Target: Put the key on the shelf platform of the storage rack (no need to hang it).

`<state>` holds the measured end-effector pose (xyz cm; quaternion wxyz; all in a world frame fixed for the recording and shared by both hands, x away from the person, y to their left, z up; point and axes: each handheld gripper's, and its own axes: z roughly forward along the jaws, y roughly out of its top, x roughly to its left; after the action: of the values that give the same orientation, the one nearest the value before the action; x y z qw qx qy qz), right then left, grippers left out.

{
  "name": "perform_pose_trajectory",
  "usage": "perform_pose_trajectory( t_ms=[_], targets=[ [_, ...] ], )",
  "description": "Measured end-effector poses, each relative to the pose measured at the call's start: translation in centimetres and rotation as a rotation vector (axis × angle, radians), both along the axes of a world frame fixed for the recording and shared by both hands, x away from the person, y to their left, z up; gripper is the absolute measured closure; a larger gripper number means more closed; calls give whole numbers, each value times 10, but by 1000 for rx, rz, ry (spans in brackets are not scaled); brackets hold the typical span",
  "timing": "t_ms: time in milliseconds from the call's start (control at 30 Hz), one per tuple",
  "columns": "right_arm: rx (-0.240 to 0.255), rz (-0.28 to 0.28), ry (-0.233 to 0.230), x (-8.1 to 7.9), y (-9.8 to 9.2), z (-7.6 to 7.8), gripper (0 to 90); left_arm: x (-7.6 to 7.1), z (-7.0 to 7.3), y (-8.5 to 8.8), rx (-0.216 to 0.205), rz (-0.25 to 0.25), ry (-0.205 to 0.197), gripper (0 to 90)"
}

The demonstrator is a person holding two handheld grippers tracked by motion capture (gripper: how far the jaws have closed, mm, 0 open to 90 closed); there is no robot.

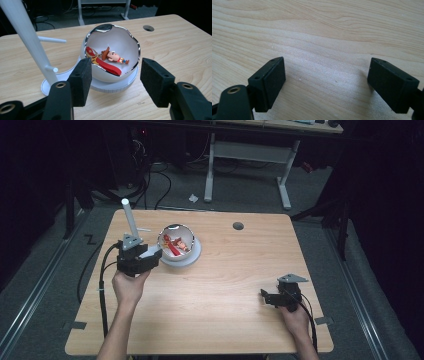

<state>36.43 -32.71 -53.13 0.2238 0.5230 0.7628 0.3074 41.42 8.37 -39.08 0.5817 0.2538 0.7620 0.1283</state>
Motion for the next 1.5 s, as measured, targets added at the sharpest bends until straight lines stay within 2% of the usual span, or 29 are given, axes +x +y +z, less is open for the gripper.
perform_pose_trajectory(
  t_ms=[33,67,100,433,700,1300,1333,1500],
  targets=[
    [0,0,0,0,0,0,148,-1,-1,2,7,-2,-3,430],
    [0,0,0,0,0,0,148,-2,-1,2,-5,6,4,430],
    [0,0,0,0,0,0,148,-3,-2,3,12,-3,-4,429],
    [0,1,1,0,0,0,148,-11,-3,12,-3,12,-6,428],
    [0,2,0,0,0,0,148,-16,-12,19,-25,34,3,427],
    [0,2,0,0,0,0,148,-28,-24,30,-36,47,2,427],
    [0,2,0,0,0,0,148,-28,-24,29,-48,57,11,427],
    [0,2,0,0,0,0,148,-29,-30,29,-40,52,23,426]
  ],
)
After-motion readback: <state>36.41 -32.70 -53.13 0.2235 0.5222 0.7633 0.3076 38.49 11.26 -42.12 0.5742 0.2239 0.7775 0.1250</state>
